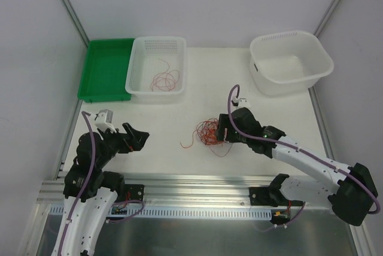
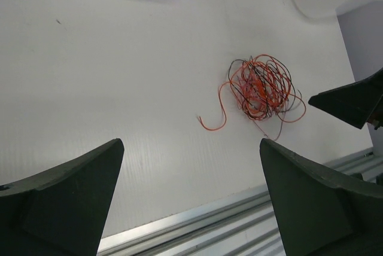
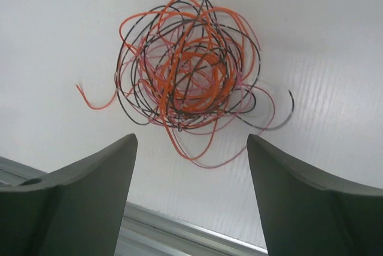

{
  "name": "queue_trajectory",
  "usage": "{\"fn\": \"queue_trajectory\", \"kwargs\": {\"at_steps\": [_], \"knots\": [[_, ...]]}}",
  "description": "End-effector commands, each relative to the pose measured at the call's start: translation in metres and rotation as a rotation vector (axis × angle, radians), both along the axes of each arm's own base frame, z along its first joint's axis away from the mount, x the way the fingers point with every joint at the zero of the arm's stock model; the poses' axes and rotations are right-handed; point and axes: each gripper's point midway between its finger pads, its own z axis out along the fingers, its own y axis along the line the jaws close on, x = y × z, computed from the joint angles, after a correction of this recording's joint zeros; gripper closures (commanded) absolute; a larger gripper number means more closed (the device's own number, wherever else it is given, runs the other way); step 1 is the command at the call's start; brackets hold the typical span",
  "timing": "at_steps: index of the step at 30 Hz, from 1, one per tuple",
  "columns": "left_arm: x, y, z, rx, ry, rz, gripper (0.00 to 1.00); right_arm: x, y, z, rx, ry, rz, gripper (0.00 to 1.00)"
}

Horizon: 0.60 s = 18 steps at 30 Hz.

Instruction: Untangle the cables

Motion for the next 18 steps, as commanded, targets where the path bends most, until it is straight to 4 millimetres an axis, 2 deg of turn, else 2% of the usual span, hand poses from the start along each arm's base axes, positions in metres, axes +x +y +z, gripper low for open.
{"fn": "queue_trajectory", "kwargs": {"at_steps": [1, 2, 3, 5, 6, 7, 10, 12, 13, 15, 16, 18], "knots": [[0.005, -0.022, -0.004, -0.099, 0.068, -0.080, 0.01, -0.008, -0.023, 0.009, -0.074, -0.055, -0.017, 0.21], [0.005, -0.027, -0.010, -0.115, 0.097, -0.098, 0.01, -0.011, -0.024, 0.013, -0.076, -0.070, -0.007, 0.21], [0.009, -0.032, -0.008, -0.138, 0.094, -0.116, 0.01, -0.016, -0.023, 0.014, -0.077, -0.080, 0.013, 0.21], [0.012, -0.044, -0.021, -0.193, 0.173, -0.158, 0.01, -0.023, -0.023, 0.021, -0.054, -0.101, 0.036, 0.21], [0.015, -0.050, -0.020, -0.209, 0.166, -0.181, 0.01, -0.027, -0.022, 0.017, -0.055, -0.097, 0.052, 0.21], [0.017, -0.054, -0.029, -0.219, 0.210, -0.184, 0.01, -0.029, -0.020, 0.018, -0.047, -0.102, 0.058, 0.21], [0.023, -0.071, -0.036, -0.205, 0.240, -0.213, 0.02, -0.031, -0.018, 0.018, -0.041, -0.112, 0.058, 0.21], [0.030, -0.078, -0.039, -0.182, 0.237, -0.203, 0.04, -0.031, -0.015, 0.017, -0.041, -0.114, 0.064, 0.21], [0.029, -0.093, -0.042, -0.159, 0.252, -0.250, 0.04, -0.030, -0.012, 0.019, -0.036, -0.116, 0.068, 0.21], [0.034, -0.102, -0.047, -0.101, 0.258, -0.246, 0.04, -0.028, -0.011, 0.014, -0.056, -0.107, 0.066, 0.21], [0.033, -0.115, -0.051, -0.053, 0.277, -0.289, 0.03, -0.028, -0.010, 0.013, -0.061, -0.102, 0.063, 0.21], [0.038, -0.121, -0.057, 0.005, 0.290, -0.283, 0.02, -0.024, -0.007, 0.010, -0.077, -0.089, 0.056, 0.21]]}}
